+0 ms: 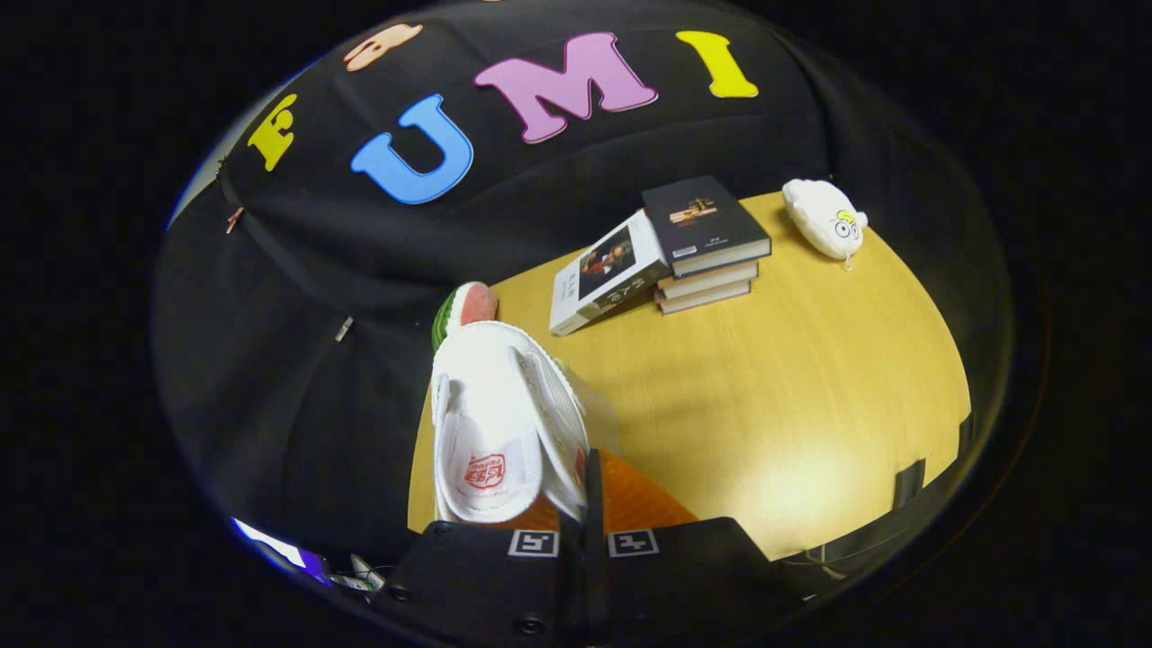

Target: Open the storage box then place both shoes into the box .Put the left shoe in first, then the right shoe, with the right side of both shoes facing outward in a uniform manner.

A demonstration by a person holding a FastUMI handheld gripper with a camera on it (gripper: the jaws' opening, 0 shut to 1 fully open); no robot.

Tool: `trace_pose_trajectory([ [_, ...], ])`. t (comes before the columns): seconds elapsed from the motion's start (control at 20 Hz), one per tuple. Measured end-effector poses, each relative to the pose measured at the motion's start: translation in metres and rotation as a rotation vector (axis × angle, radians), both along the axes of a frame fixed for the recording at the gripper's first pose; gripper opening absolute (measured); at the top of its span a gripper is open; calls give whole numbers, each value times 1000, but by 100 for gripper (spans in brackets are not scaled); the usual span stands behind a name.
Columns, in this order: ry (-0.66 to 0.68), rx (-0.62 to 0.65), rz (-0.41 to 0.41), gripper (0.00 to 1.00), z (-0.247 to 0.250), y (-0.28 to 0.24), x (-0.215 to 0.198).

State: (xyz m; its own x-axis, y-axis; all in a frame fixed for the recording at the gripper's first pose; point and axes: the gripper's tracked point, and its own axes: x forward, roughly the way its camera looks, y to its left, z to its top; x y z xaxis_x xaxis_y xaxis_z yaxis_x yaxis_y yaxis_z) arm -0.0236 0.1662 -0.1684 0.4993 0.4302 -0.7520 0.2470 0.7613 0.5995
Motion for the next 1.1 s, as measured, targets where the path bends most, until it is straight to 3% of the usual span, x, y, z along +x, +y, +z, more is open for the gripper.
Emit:
trace_pose_trajectory([
  [0.25,141,-53,14,5,-31,61,-7],
  [0.5,144,-170,-8,5,-66,77,12],
  [0.65,161,-122,-16,8,-65,91,11],
  [0.7,154,-89,-4,18,-71,92,16],
  [0.9,96,-35,9,95,-43,95,15],
  [1.1,53,-40,26,99,-34,86,16],
])
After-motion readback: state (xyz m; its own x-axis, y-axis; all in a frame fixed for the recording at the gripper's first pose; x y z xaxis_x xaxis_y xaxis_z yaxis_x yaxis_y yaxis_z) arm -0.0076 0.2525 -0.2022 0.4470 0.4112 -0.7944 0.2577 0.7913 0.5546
